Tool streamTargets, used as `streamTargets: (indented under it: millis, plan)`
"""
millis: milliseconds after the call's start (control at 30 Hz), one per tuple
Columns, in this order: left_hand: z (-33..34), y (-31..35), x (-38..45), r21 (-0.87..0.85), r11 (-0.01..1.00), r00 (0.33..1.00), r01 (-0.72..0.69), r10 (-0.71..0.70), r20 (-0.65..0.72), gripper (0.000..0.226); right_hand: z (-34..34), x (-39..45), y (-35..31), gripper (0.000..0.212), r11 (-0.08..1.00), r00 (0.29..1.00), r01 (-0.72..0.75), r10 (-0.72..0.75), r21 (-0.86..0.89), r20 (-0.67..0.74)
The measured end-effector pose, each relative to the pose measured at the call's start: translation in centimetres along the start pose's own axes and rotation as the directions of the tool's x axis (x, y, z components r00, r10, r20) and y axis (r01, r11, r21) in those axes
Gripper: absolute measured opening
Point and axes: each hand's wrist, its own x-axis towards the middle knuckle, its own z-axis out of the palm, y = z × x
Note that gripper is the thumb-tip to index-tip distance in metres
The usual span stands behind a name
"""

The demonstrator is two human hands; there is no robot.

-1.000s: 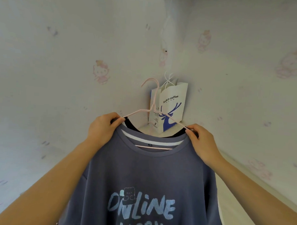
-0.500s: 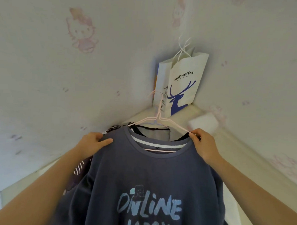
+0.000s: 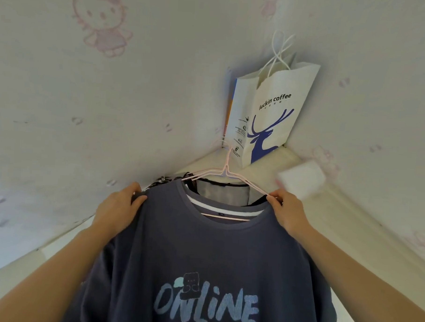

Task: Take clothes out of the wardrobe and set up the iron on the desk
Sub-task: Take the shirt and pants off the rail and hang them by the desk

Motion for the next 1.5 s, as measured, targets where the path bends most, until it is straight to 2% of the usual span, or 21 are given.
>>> streamTargets:
  millis: [133, 400, 567, 667, 733, 800, 833, 933, 1100, 1300, 1500]
  plan:
    - [-0.2, 1.0, 2.6, 0.214, 0.976, 0.995, -0.032, 0.052, -0.087, 0.022, 0.2, 2.0, -0.5, 0.017, 0.999, 1.0, -0.005, 0.005, -0.038, -0.009]
    - [1.9, 2.8, 5.8, 0.325, 0.945, 0.973, -0.038, 0.11, -0.203, 0.023, 1.1, 5.3, 0.4, 0.016, 0.992, 0.995, -0.096, 0.094, -0.076, -0.024]
    - [3.8, 2.9, 5.9, 0.398, 0.917, 0.979, 0.024, 0.059, -0.196, 0.022, 2.3, 5.4, 0.9, 0.02, 0.987, 0.997, -0.056, 0.048, -0.148, -0.054]
    - [4.9, 3.1, 4.4, 0.435, 0.899, 0.969, -0.054, 0.153, -0.195, 0.014, 3.0, 5.0, 1.3, 0.022, 0.973, 0.996, -0.038, 0.019, -0.229, -0.083]
    - [5.9, 3.6, 3.1, 0.475, 0.864, 0.937, -0.169, 0.29, -0.195, 0.029, 3.4, 4.7, 1.3, 0.022, 0.966, 0.992, -0.03, -0.002, -0.258, -0.123]
    - [6.8, 4.6, 1.4, 0.456, 0.839, 0.914, -0.297, 0.388, -0.12, 0.046, 3.7, 4.5, 1.2, 0.023, 0.955, 0.988, -0.017, -0.031, -0.297, -0.154]
    - [7.4, 5.2, 0.6, 0.433, 0.839, 0.917, -0.33, 0.394, -0.065, 0.051, 3.8, 4.4, 1.1, 0.023, 0.949, 0.986, -0.009, -0.044, -0.315, -0.162]
    - [9.2, 5.8, -0.8, 0.397, 0.86, 0.946, -0.322, 0.307, 0.102, 0.067, 3.8, 4.1, 1.2, 0.023, 0.943, 0.987, 0.005, -0.058, -0.331, -0.152]
    - [10.9, 5.6, -0.6, 0.403, 0.871, 0.957, -0.282, 0.222, 0.189, 0.078, 3.6, 3.4, 1.1, 0.024, 0.941, 0.99, 0.052, -0.093, -0.335, -0.107]
    - [11.1, 6.3, -0.5, 0.39, 0.888, 0.964, -0.244, 0.179, 0.197, 0.071, 3.8, 0.1, 1.7, 0.053, 0.831, 0.977, 0.175, -0.215, -0.527, -0.014]
    - [11.0, 7.3, -1.9, 0.384, 0.9, 0.972, -0.206, 0.142, 0.187, 0.067, 3.7, -3.9, 2.6, 0.058, 0.764, 0.986, 0.169, -0.139, -0.623, 0.096]
